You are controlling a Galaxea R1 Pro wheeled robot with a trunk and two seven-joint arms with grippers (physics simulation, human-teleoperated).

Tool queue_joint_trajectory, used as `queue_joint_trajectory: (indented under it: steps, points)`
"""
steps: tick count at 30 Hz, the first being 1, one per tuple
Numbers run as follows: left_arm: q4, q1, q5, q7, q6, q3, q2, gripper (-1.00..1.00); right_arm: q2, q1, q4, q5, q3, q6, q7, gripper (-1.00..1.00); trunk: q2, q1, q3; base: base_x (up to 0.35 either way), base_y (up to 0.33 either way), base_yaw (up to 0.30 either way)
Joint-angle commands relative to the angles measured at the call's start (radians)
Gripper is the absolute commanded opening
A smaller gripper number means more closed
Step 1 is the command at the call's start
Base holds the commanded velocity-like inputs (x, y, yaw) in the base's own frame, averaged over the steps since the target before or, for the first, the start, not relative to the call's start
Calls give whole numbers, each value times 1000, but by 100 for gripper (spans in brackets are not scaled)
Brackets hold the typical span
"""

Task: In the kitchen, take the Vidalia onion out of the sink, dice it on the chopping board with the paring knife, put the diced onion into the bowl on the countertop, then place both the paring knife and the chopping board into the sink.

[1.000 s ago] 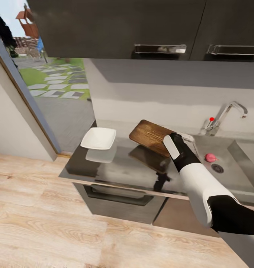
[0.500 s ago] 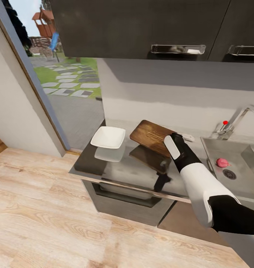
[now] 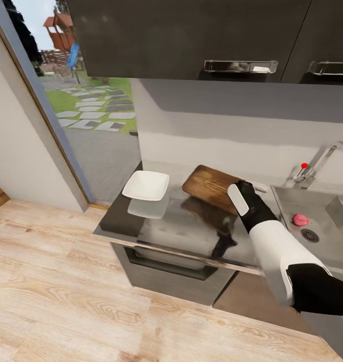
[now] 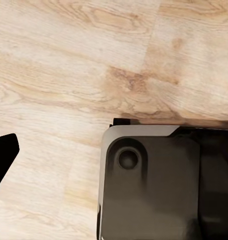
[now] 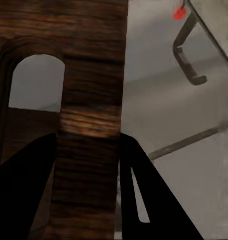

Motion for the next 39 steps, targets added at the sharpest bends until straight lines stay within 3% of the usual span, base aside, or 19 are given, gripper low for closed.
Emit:
queue_joint_trajectory:
  steps: [1,7,15,18,22,25,35,39]
  points:
    - [-1,0,4,0,-1,-1,0,100,-10,0,0,-15,5,21,-6,-100,-2,1,-2,0,-43,0]
    - [0,0,2,0,-1,-2,1,100,-52,0,1,-11,5,66,-6,-100,-2,1,-2,0,-112,-61]
    - [27,0,-1,-2,-1,-4,1,100,-56,0,1,-11,7,111,-6,-100,-2,1,-2,0,-132,-203]
    - [31,0,0,-1,-1,-4,1,100,-55,-1,1,-12,37,113,5,-100,-2,1,-2,0,-99,-58]
    - [38,0,0,-1,-1,-4,1,100,-59,-1,1,-12,126,114,108,-100,-2,1,-2,0,-28,-14]
    - [44,0,-1,-1,-1,-4,1,100,-68,0,1,-12,154,115,189,-100,-2,1,-2,0,-7,-4]
    - [58,0,-1,-1,-1,-3,1,100,-78,0,1,-12,171,117,290,-100,-2,1,-2,0,-1,0]
    - [59,0,-1,-1,-1,-3,1,100,-78,-1,1,-11,173,158,359,-100,-2,1,-2,0,0,0]
